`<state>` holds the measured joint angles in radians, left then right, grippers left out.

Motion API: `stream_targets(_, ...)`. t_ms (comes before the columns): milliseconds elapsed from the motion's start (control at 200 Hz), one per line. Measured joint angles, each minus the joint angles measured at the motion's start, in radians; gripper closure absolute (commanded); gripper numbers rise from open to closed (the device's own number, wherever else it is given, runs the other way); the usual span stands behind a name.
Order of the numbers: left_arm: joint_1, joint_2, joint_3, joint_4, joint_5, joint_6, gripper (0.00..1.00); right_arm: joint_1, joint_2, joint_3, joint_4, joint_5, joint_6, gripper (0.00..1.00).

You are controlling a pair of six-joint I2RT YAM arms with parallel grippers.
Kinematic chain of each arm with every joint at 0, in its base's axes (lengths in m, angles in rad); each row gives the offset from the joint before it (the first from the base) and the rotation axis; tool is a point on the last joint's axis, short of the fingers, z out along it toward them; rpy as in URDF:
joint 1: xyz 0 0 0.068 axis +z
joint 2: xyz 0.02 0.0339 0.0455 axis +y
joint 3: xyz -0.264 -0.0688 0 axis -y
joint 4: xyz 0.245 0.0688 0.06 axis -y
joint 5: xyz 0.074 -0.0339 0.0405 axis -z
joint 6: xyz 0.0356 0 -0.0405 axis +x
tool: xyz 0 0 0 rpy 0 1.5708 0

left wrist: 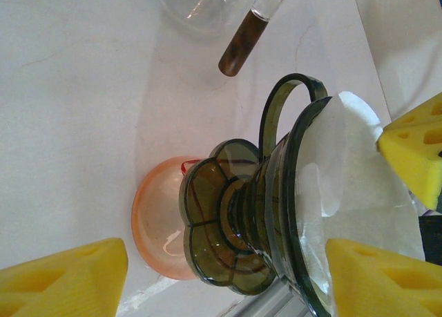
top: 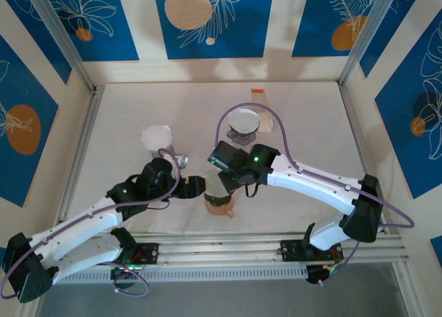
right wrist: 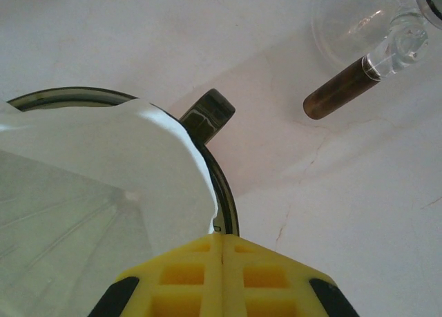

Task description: Place the coffee filter in the dripper

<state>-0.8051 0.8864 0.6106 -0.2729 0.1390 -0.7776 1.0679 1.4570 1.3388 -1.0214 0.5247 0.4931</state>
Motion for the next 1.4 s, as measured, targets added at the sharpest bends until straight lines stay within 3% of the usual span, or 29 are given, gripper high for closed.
stream_targets(200, 0.000, 0.000, 0.000, 0.000, 0.000, 0.001, 0.24, 0.018, -0.005, 0.000, -0.016, 0.032, 0.008, 0.51)
stream_targets(315, 0.000, 0.000, 0.000, 0.000, 0.000, 0.000, 0.24, 0.026, -0.014, 0.001, -0.021, 0.036, 0.017, 0.41)
stream_targets(490, 0.000, -0.002, 0.000, 0.000, 0.000, 0.000, 0.24, 0.026, -0.013, 0.001, -0.018, 0.026, 0.019, 0.42)
stream_targets(685, 0.003, -0.042, 0.002, -0.018, -0.002, 0.000, 0.11, 0.033, -0.012, 0.000, -0.013, 0.017, 0.024, 0.42)
stream_targets(1085, 0.005, -0.047, 0.019, -0.042, 0.000, 0.005, 0.18, 0.029, -0.005, -0.017, 0.014, -0.011, 0.041, 0.36)
stream_targets(1401, 0.006, -0.045, 0.019, -0.046, 0.000, 0.009, 0.18, -0.025, 0.045, 0.006, 0.031, -0.109, 0.036, 0.33)
